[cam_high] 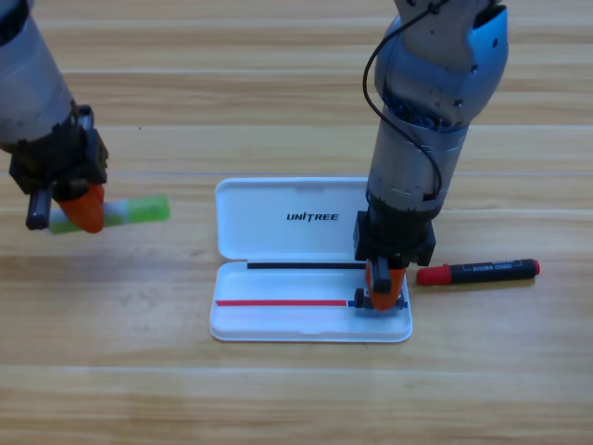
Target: Clean up eraser and pencils
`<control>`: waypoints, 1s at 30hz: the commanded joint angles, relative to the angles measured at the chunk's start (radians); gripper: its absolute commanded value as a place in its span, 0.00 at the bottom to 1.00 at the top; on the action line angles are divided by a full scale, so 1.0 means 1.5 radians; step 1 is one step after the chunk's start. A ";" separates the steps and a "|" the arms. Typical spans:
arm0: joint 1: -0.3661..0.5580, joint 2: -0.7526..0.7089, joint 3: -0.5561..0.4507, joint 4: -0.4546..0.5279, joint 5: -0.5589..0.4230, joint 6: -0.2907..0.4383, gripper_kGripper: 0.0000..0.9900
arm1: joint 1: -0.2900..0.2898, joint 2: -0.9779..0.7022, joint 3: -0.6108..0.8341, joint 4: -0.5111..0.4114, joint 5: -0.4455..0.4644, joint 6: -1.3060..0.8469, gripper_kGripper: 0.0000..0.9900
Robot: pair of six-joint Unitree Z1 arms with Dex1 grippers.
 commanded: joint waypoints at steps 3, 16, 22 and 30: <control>0.003 -0.016 -0.019 0.029 0.005 0.002 0.00 | 0.018 0.019 0.003 0.022 -0.001 -0.005 0.86; -0.052 -0.023 -0.063 0.055 0.004 0.001 0.00 | -0.072 -0.225 0.125 0.052 -0.006 -0.031 1.00; -0.136 0.014 -0.085 0.056 -0.014 -0.006 0.00 | -0.150 -0.155 0.142 0.041 -0.025 -0.103 1.00; -0.212 0.103 -0.124 0.068 -0.042 -0.014 0.00 | -0.182 -0.037 0.100 0.028 -0.019 -0.184 0.99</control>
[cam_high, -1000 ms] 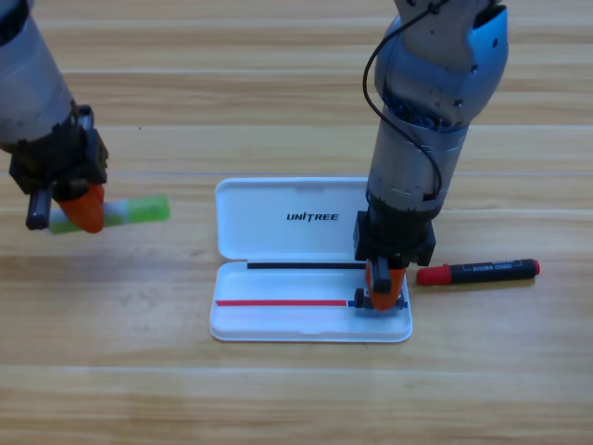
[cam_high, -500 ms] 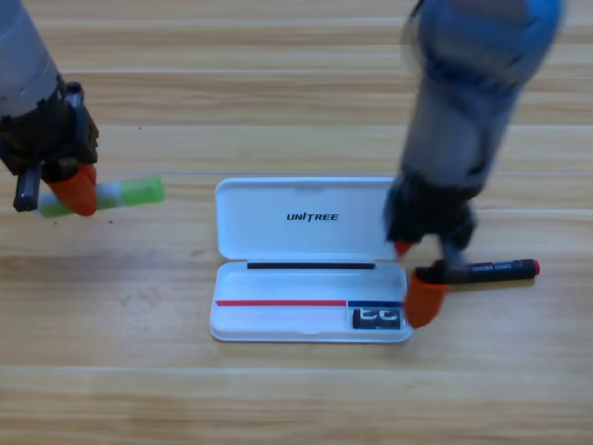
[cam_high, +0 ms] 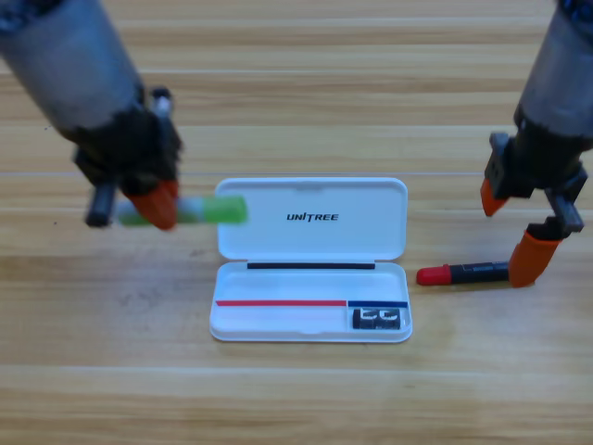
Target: Clean up eraser and pencils
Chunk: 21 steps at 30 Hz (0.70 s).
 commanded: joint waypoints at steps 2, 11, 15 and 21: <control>-0.071 0.107 -0.028 0.010 -0.037 -0.009 0.00 | -0.044 0.130 -0.027 -0.018 0.003 -0.034 0.96; -0.076 0.203 -0.090 0.022 -0.063 -0.013 0.00 | -0.044 0.173 -0.038 -0.041 0.007 -0.045 0.90; -0.075 0.246 -0.122 0.034 -0.084 -0.013 0.00 | -0.044 0.180 -0.036 -0.044 0.015 -0.049 0.82; -0.075 0.281 -0.163 0.053 -0.095 -0.013 0.00 | -0.044 0.188 -0.036 -0.045 0.030 -0.061 0.61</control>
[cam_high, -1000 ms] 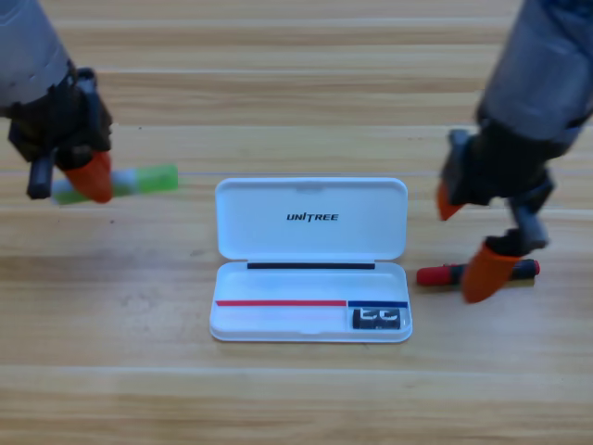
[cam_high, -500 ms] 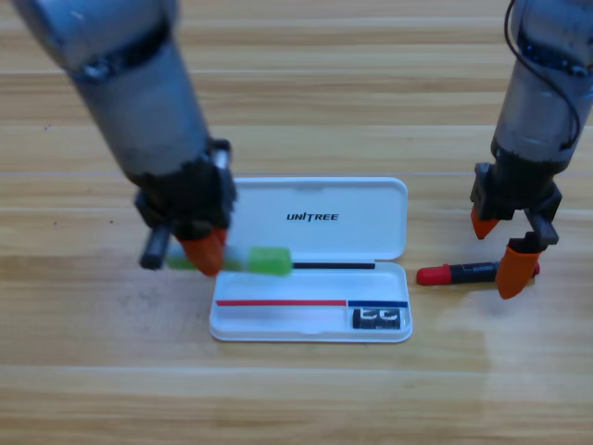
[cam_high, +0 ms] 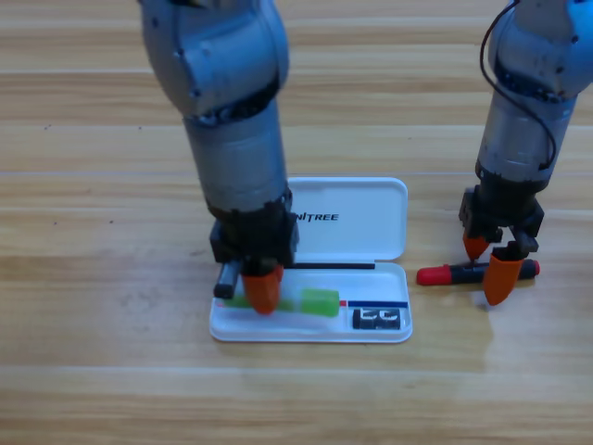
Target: Clean up eraser and pencils
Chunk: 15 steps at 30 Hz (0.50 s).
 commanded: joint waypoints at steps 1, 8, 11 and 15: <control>-0.015 0.056 -0.023 0.013 -0.011 -0.006 0.00 | -0.015 0.048 0.001 -0.020 0.023 -0.014 0.57; -0.010 0.062 -0.028 0.013 -0.008 -0.012 0.00 | -0.015 0.069 0.003 -0.029 0.024 -0.018 0.11; -0.005 0.066 -0.032 0.014 -0.010 -0.019 0.00 | -0.015 0.070 0.003 -0.031 0.020 -0.017 0.00; 0.003 0.069 -0.033 0.014 -0.011 -0.022 0.00 | -0.015 0.060 0.001 -0.042 0.002 -0.014 0.00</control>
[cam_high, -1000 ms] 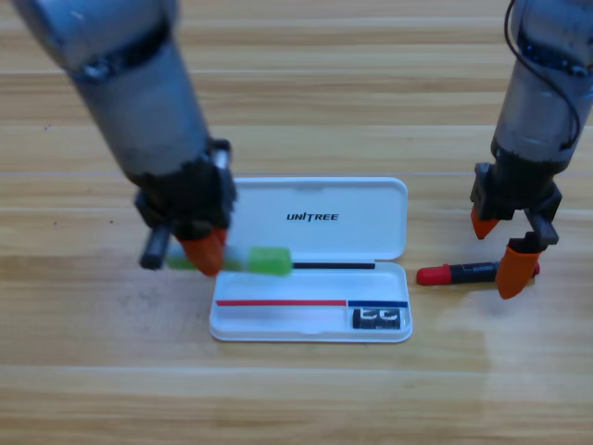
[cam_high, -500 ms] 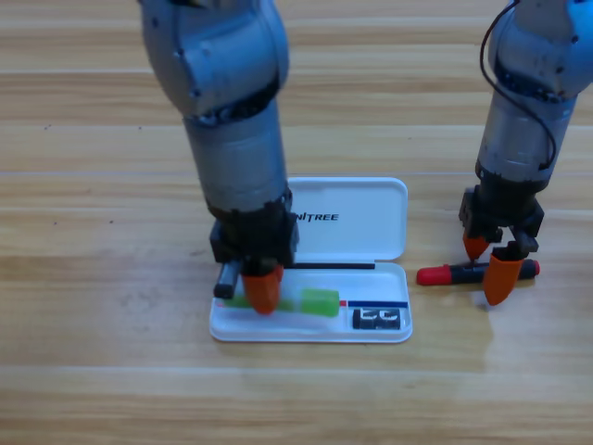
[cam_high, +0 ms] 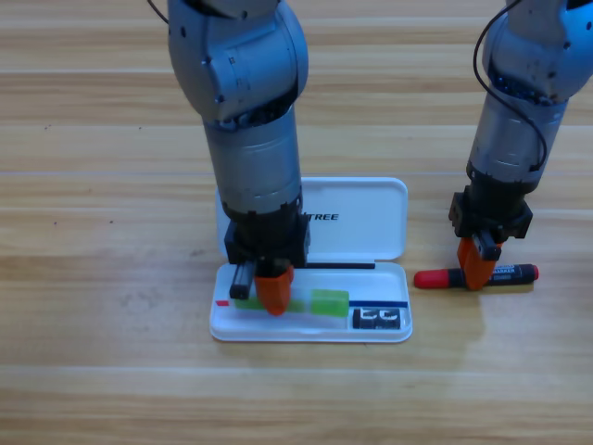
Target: Clean up eraser and pencils
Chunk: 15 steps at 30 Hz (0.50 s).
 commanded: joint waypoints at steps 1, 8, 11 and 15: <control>0.005 0.041 -0.002 0.009 -0.006 -0.009 0.00 | -0.014 0.041 0.006 -0.026 -0.028 0.005 0.00; 0.018 0.050 -0.002 0.009 -0.006 -0.012 0.00 | 0.006 -0.088 0.026 0.004 -0.050 0.100 0.00; 0.023 0.052 -0.002 0.009 -0.004 -0.011 0.00 | 0.015 -0.153 0.055 0.012 -0.050 0.108 0.00; 0.025 0.056 -0.003 0.006 -0.004 -0.011 0.00 | 0.032 -0.218 0.092 0.014 -0.048 0.110 0.00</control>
